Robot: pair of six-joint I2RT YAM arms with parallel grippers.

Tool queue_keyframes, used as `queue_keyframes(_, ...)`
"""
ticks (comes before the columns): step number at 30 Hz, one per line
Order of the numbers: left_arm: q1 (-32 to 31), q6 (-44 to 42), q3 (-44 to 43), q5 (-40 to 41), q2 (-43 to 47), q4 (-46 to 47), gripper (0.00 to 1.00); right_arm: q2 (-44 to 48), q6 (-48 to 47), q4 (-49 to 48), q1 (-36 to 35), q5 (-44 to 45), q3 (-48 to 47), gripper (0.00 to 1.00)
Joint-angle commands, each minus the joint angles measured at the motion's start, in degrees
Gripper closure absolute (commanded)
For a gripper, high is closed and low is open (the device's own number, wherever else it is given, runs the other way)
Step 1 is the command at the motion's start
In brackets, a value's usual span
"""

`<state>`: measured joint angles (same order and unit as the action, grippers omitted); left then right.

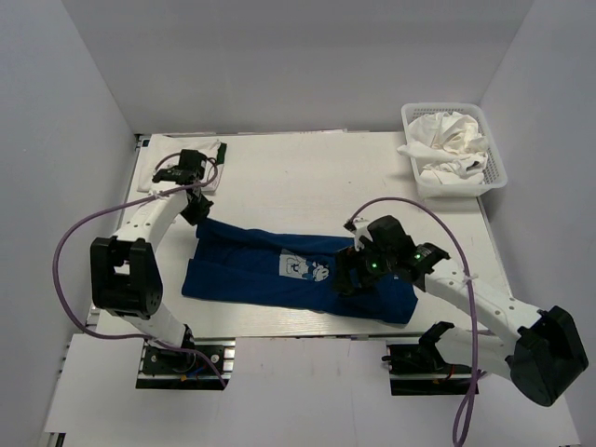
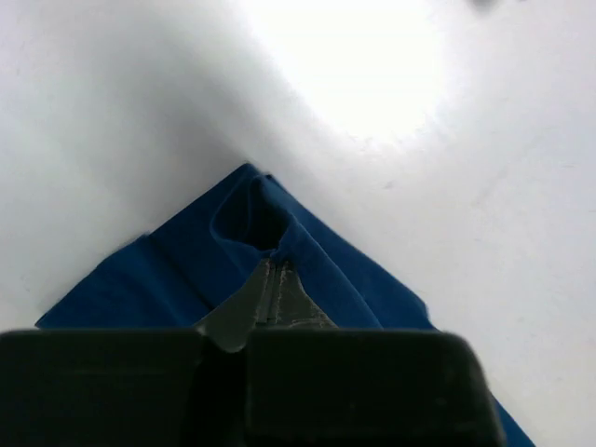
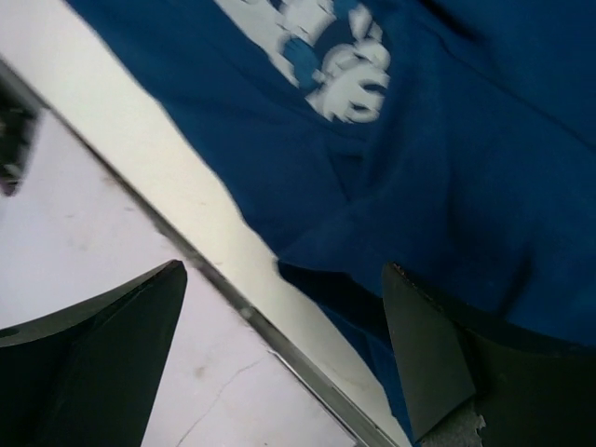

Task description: Fold and stack the t-shirts

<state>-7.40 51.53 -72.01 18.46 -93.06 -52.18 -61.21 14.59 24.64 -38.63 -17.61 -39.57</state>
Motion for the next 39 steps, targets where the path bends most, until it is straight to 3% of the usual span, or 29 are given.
queue_keyframes(1, -0.51, -2.13, -2.70, 1.67, 4.63, 1.47, 1.00, -1.45, 0.70, -0.47, -0.04, 4.33, 1.69, 0.10)
queue_keyframes(5, -0.51, -3.36, -0.34, 2.98, 8.23, 4.53, 1.00, -3.21, 0.44, -1.00, 0.05, 3.37, 3.36, 0.10)
queue_keyframes(15, 0.02, -0.82, 18.47, 7.29, 12.46, 13.24, 1.00, -7.96, -2.81, 0.05, -0.30, -0.40, 2.75, 0.10)
queue_keyframes(16, 0.02, -0.81, 19.00, 5.29, 11.94, 13.25, 0.89, -7.87, -3.07, 0.23, -0.22, -0.85, 2.40, 0.10)
queue_keyframes(17, 0.54, -0.81, 19.01, 5.27, 11.93, 13.25, 0.72, -7.96, -3.25, 0.58, -0.13, -1.37, 2.13, 0.10)
queue_keyframes(18, 0.54, -0.21, 19.01, 5.27, 10.98, 12.12, 0.39, -7.87, -3.60, 0.84, -0.21, -3.47, 1.43, 0.10)
queue_keyframes(20, 0.54, 0.67, 17.26, 6.50, 9.74, 10.09, 0.19, -7.52, -4.74, 1.02, -0.22, -6.63, 0.64, 0.10)
queue_keyframes(21, 0.54, 0.68, 16.47, 7.11, 9.74, 8.34, 0.02, -7.09, -5.88, 0.59, -0.30, -7.96, 0.29, 0.10)
queue_keyframes(25, 0.54, 0.68, 11.03, 7.73, 10.26, 4.64, 0.00, -6.20, -7.91, -0.30, -0.30, -17.52, -0.33, 0.10)
queue_keyframes(29, -0.07, -0.81, 7.24, 3.88, 12.81, 5.86, 0.00, -8.91, -8.79, 1.37, -0.39, -20.71, 0.46, 0.10)
queue_keyframes(34, -0.60, -4.94, 4.86, -6.23, 12.29, 11.57, 0.00, -7.96, -10.10, 5.32, -0.92, -22.99, 0.11, 0.10)
queue_keyframes(35, -0.60, -5.73, 4.86, -9.11, 11.59, 12.19, 0.00, -7.96, -10.98, 5.85, -0.92, -28.83, 0.02, 0.10)
queue_keyframes(39, -1.21, -7.66, 6.87, -16.15, 10.09, 17.63, 0.00, -6.91, -19.20, 15.05, -1.01, -32.14, -1.29, 0.10)
